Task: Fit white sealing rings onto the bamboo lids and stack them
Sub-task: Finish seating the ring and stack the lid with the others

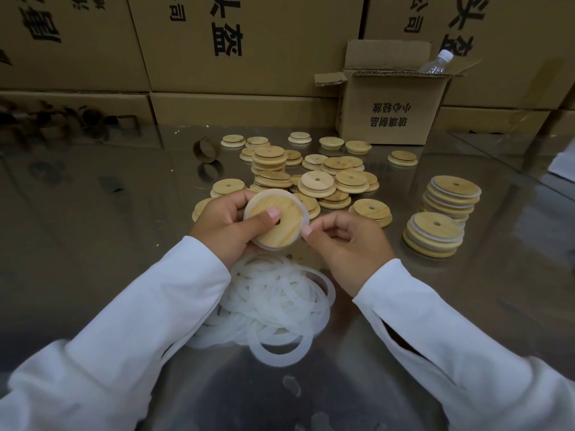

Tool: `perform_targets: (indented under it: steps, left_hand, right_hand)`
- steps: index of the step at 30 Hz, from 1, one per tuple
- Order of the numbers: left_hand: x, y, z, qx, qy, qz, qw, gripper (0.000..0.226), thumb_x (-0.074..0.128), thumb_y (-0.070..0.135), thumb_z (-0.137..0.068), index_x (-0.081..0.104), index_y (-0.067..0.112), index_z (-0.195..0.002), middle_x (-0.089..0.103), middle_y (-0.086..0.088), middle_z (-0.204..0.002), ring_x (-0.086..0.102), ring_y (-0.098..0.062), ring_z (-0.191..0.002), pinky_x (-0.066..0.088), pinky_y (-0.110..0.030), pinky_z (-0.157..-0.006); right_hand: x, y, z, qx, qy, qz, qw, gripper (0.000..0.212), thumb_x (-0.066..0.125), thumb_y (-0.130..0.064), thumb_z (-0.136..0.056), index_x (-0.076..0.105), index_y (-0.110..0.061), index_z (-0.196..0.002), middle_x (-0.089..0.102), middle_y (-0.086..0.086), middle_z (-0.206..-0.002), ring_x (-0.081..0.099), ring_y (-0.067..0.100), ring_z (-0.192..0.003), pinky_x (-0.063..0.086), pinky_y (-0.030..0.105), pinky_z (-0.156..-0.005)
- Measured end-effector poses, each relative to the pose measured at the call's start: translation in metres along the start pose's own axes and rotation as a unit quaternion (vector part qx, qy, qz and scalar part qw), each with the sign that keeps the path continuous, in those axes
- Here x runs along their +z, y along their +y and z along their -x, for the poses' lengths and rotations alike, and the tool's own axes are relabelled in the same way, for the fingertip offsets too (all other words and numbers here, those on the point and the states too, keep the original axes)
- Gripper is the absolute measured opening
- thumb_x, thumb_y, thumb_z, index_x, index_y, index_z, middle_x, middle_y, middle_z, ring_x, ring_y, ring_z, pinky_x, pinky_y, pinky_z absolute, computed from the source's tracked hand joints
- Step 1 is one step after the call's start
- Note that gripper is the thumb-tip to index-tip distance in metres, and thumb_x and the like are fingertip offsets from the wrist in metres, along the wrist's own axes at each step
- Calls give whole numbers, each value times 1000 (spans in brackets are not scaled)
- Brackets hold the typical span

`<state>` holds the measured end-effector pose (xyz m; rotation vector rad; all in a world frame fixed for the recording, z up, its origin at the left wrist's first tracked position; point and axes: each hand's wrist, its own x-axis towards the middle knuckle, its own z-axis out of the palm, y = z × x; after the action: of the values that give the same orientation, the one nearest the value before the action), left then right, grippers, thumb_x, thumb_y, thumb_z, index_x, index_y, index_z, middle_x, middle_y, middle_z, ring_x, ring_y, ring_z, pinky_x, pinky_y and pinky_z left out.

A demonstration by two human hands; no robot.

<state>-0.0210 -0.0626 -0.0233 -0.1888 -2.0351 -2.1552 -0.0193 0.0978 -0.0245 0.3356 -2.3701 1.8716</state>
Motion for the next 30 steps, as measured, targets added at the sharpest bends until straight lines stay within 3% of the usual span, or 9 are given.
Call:
perform_targets:
  steps: [6,9,13,20,25,30]
  left_hand:
    - [0,0,0,4,-6,-1,1000,25,64,23,-59,64,13,-82,68,-5,-75,64,-22,-76,56,-35,-71]
    - [0,-1,-1,1,-4,3,1000,19,64,18,-64,64,13,-82,68,-1,-71,64,-20,-75,57,-32,-68]
    - [1,-3,-1,6,7,-5,1000,8,62,10,-74,64,14,-81,68,2,-67,63,-18,-72,56,-33,-67]
    - [1,-1,1,11,8,-2,1000,24,64,24,-58,65,14,-80,69,2,-69,63,-22,-78,52,-42,-81]
    - [0,0,0,9,2,5,1000,26,63,24,-60,64,13,-84,69,0,-73,63,-21,-79,53,-39,-78]
    - [1,1,1,13,-8,18,1000,27,62,22,-62,63,11,-87,68,1,-73,64,-17,-75,57,-31,-68]
  right_hand:
    - [2,1,-2,8,-6,24,1000,9,63,-18,-83,66,-15,-76,66,-1,-73,61,9,-70,48,15,-65]
    - [3,1,-2,15,-9,28,999,10,61,-18,-85,65,-14,-77,68,4,-74,65,19,-77,52,28,-73]
    - [4,1,-3,23,-14,42,999,13,60,-19,-86,63,-17,-74,67,2,-71,66,21,-77,54,36,-78]
    - [3,1,-1,32,-33,54,997,15,58,-21,-87,61,-22,-73,66,0,-71,66,17,-77,53,31,-72]
    - [4,-2,0,30,-44,21,998,15,57,-17,-89,61,-17,-74,62,-3,-64,60,3,-58,50,18,-63]
    - [2,-6,0,56,-62,-30,996,20,52,-12,-91,60,-13,-72,61,1,-66,59,11,-61,52,32,-74]
